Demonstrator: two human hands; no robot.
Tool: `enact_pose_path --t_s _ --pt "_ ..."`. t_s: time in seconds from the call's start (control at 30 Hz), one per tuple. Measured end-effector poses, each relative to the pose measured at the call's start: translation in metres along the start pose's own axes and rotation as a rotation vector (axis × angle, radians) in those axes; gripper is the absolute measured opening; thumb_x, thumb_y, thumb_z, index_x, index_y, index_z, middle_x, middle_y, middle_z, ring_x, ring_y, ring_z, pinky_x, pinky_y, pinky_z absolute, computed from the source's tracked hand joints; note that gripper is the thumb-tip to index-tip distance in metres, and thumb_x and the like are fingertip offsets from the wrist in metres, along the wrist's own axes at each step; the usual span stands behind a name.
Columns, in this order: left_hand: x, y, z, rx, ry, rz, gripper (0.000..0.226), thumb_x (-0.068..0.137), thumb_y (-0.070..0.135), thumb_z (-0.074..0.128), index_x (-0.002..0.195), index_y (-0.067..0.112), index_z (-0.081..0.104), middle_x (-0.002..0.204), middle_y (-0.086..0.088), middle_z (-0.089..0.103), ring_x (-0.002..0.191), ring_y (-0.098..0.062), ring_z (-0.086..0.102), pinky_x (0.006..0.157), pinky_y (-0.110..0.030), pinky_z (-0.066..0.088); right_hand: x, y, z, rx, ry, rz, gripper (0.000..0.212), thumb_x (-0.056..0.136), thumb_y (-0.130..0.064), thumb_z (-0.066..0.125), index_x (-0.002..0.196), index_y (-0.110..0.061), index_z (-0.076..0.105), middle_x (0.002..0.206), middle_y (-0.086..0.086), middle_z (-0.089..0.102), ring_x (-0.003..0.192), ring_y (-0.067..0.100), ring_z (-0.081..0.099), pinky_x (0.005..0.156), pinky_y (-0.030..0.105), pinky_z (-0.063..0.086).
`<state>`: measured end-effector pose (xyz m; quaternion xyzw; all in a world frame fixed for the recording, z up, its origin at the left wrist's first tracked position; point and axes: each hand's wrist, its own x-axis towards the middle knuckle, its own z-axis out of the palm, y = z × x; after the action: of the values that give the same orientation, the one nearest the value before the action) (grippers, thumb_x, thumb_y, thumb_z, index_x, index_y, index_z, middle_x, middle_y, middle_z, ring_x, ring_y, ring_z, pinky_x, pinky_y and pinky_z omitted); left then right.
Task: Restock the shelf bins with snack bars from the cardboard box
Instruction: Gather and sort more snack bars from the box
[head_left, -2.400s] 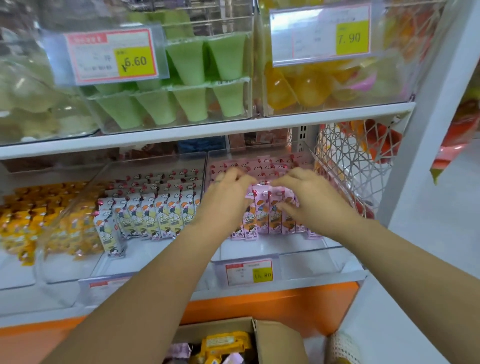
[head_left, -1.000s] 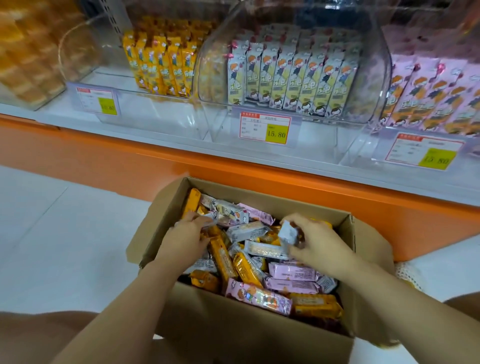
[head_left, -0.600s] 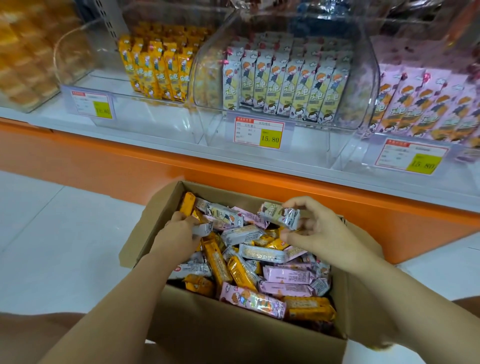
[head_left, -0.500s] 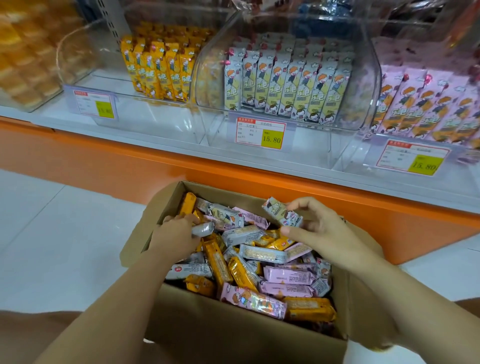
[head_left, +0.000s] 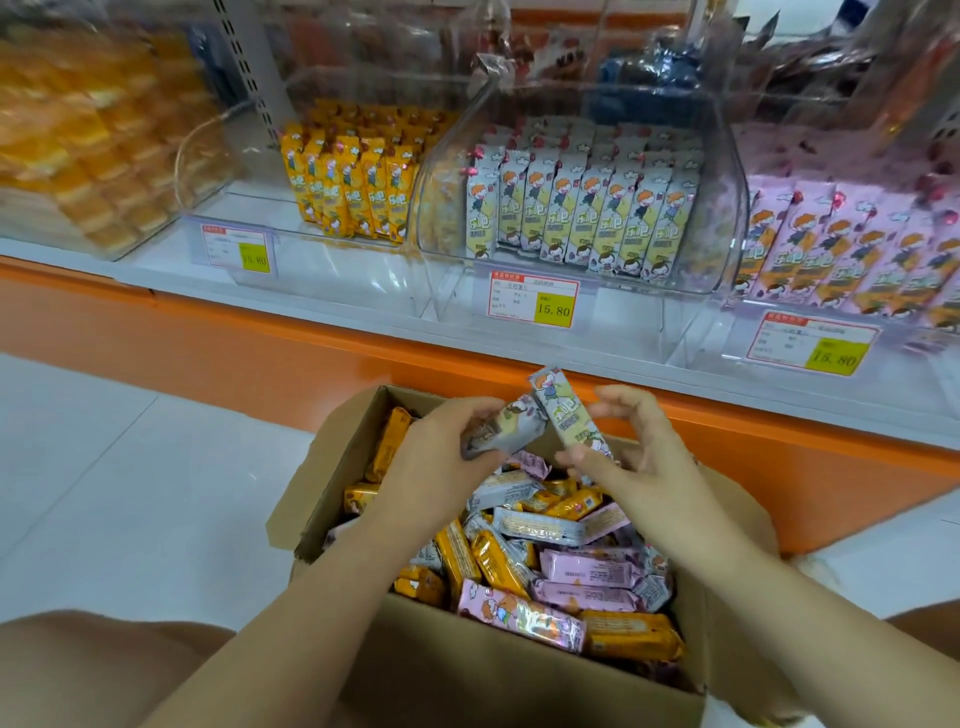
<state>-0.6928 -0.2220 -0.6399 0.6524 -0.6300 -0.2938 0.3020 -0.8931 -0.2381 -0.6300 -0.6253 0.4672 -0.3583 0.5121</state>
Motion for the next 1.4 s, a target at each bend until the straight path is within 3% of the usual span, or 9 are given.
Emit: enact_pose_path --t_s 0.13,0.3,0.4,0.6,0.77,0.93,1.03,1.23,1.4 --pt "-0.004 0.025 -0.008 -0.063 -0.001 0.077 0.042 0.084 0.018 0.071 0.115 0.036 0.050 0.114 0.017 0.055 0.102 0.005 0.051 0.083 -0.002 0.041 -0.013 -0.019 -0.003 0.001 0.027 -0.061 0.065 0.083 -0.013 0.068 0.117 -0.056 0.034 0.121 -0.019 0.051 0.100 0.007 0.064 0.083 0.032 0.056" --pt "-0.009 0.055 -0.019 -0.042 -0.102 0.129 0.039 0.085 0.032 0.068 0.111 0.039 0.039 0.108 0.021 0.051 0.080 0.003 0.053 0.069 -0.010 0.043 -0.013 -0.044 -0.010 -0.028 0.099 -0.124 0.044 0.084 -0.015 0.067 0.110 -0.043 0.044 0.103 -0.010 0.061 0.089 0.003 0.063 0.078 0.029 0.051" --pt "-0.008 0.068 -0.032 0.008 -0.218 0.168 0.041 0.083 0.042 0.068 0.117 0.044 0.044 0.118 0.018 0.055 0.100 0.003 0.055 0.088 -0.017 0.046 -0.008 -0.057 -0.020 -0.046 0.164 -0.140 0.025 0.084 -0.026 0.066 0.101 -0.034 0.050 0.092 -0.005 0.065 0.070 0.001 0.059 0.063 0.023 0.045" --pt "-0.004 0.086 -0.056 0.185 -0.353 0.277 0.043 0.085 0.042 0.065 0.126 0.042 0.052 0.120 0.020 0.048 0.102 0.009 0.041 0.077 0.008 0.025 -0.003 -0.081 -0.036 -0.238 0.099 -0.176 0.036 0.079 -0.018 0.074 0.102 -0.036 0.054 0.084 -0.004 0.065 0.072 0.006 0.058 0.066 0.025 0.047" --pt "0.002 0.092 -0.062 -0.075 -0.316 0.213 0.015 0.091 0.034 0.059 0.105 0.039 0.055 0.111 0.022 0.049 0.083 0.010 0.055 0.071 -0.006 0.044 -0.001 -0.090 -0.036 -0.339 0.093 -0.173 0.033 0.079 -0.016 0.074 0.099 -0.034 0.056 0.095 -0.008 0.064 0.080 -0.003 0.059 0.073 0.013 0.046" --pt "0.009 0.094 -0.070 -0.275 -0.131 0.185 0.049 0.082 0.032 0.072 0.114 0.055 0.042 0.119 0.021 0.049 0.103 -0.011 0.060 0.082 -0.016 0.046 0.000 -0.105 -0.037 -0.467 0.050 -0.178 0.032 0.080 -0.021 0.073 0.098 -0.035 0.051 0.098 -0.017 0.057 0.086 0.011 0.058 0.071 0.016 0.042" --pt "0.016 0.100 -0.075 -0.413 -0.053 0.211 0.062 0.076 0.030 0.078 0.109 0.065 0.039 0.120 0.022 0.042 0.113 -0.011 0.055 0.095 -0.033 0.049 0.008 -0.124 -0.034 -0.609 0.055 -0.253 0.053 0.081 -0.028 0.072 0.123 -0.041 0.043 0.096 -0.020 0.050 0.091 -0.001 0.051 0.077 0.018 0.039" --pt "0.043 0.114 -0.097 -0.259 0.066 0.378 0.064 0.079 0.016 0.076 0.125 0.045 0.042 0.112 0.027 0.045 0.105 0.005 0.052 0.092 -0.032 0.053 0.042 -0.169 -0.025 -0.688 0.004 -0.376 0.039 0.084 -0.031 0.068 0.119 -0.030 0.049 0.093 -0.024 0.049 0.063 -0.006 0.055 0.055 0.008 0.039" --pt "0.075 0.111 -0.106 -0.082 0.253 0.521 0.064 0.080 0.008 0.071 0.134 0.029 0.045 0.120 0.017 0.039 0.114 -0.002 0.045 0.098 -0.026 0.045 0.079 -0.184 -0.015 -0.712 0.075 -0.479 0.037 0.081 -0.040 0.068 0.115 -0.039 0.052 0.084 -0.034 0.050 0.064 -0.021 0.046 0.060 0.008 0.033"
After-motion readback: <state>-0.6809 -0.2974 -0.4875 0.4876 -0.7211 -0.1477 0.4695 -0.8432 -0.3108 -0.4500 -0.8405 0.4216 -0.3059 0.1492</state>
